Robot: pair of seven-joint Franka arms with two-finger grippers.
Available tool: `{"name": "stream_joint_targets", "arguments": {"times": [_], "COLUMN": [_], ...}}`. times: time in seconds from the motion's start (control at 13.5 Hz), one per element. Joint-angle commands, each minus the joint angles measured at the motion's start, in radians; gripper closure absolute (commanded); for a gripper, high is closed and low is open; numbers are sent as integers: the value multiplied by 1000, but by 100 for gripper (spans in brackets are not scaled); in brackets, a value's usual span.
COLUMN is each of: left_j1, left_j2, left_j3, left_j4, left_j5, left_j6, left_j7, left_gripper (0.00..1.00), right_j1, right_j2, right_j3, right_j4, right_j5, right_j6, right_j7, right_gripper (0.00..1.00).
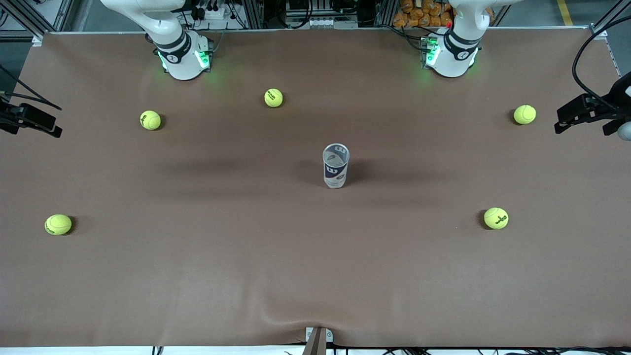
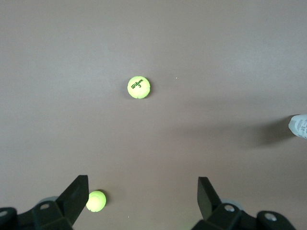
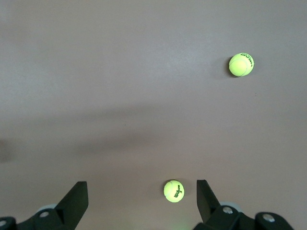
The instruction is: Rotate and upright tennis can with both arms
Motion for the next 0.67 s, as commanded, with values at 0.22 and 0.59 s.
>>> {"name": "stream_joint_targets", "arguments": {"times": [0.22,0.59], "left_j1": [0,0], "left_j2": [-111,-222], "left_j3": [-38,-39], "left_j4": [-108,-223], "left_j5": [23,21], "left_j6": [14,49], "left_j7": [-112,-112], "left_gripper": [0,0], "right_j1": [-7,-9], "right_j2": [2,2], "right_j3": [6,6], "right_j4": [19,19], "right_j5": [-6,-6], "right_j6": [-8,-8], "right_j7": [13,13], "right_gripper": [0,0]}}
